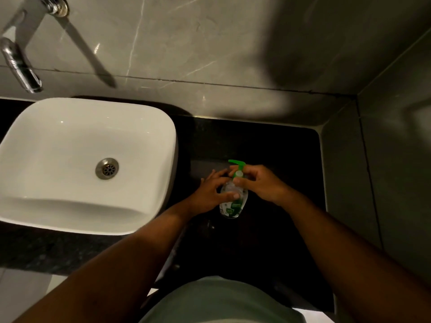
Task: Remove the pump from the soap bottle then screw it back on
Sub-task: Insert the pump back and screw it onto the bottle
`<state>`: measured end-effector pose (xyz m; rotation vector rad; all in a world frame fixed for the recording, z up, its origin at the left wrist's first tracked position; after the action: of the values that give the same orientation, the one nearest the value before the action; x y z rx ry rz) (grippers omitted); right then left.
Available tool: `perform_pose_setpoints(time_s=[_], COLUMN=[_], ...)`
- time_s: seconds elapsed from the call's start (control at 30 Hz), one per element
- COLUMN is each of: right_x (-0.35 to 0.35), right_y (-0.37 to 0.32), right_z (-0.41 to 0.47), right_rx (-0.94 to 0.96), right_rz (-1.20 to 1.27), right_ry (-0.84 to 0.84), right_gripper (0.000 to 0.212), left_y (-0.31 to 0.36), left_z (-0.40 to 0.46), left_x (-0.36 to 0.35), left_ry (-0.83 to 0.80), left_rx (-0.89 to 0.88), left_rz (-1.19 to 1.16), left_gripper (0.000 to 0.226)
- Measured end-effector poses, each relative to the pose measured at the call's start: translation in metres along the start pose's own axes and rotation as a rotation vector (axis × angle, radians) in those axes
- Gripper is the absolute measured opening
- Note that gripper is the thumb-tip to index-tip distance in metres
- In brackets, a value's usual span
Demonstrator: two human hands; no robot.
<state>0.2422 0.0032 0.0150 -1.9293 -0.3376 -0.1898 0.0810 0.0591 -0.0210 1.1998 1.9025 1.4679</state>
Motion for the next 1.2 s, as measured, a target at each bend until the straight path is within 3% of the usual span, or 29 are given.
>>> perform_pose_setpoints(time_s=[0.1,0.4,0.63,0.9,1.2], right_x=[-0.006,-0.024,-0.038,-0.049,-0.058], right_y=[0.003,0.002,-0.008,-0.017,-0.021], right_z=[-0.005,-0.010,-0.017,-0.020,-0.026], right_rx=[-0.012,-0.035,-0.096,-0.202,-0.195], right_rz=[0.051,-0.151,-0.340,-0.624,-0.687], right_ry=[0.079,0.404,0.521,0.646,0.731], right_gripper=[0.022,0.020,0.030,0.041,0.040], left_y=[-0.007,-0.017,-0.014,-0.012,-0.012], left_z=[0.001,-0.003,-0.011,-0.017,-0.022], left_x=[-0.002,-0.007,-0.008,-0.011,-0.010], left_ry=[0.054,0.181,0.257,0.345,0.401], left_rx=[0.032,0.025,-0.019,-0.015,-0.059], left_rz=[0.043,0.167,0.247,0.288,0.380], left_gripper=[0.054,0.069,0.071,0.048,0.042])
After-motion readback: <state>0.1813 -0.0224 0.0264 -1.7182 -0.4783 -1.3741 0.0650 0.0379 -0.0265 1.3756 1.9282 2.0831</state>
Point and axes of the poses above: each hand's wrist, its own z-axis towards the middle knuckle, its own x-axis out of the back of the hand, y = z × x, the point moved 3 cm from there along z, towards the middle knuckle, and after that the axes turned 13 degrees about -z, right-handed, at the moved point
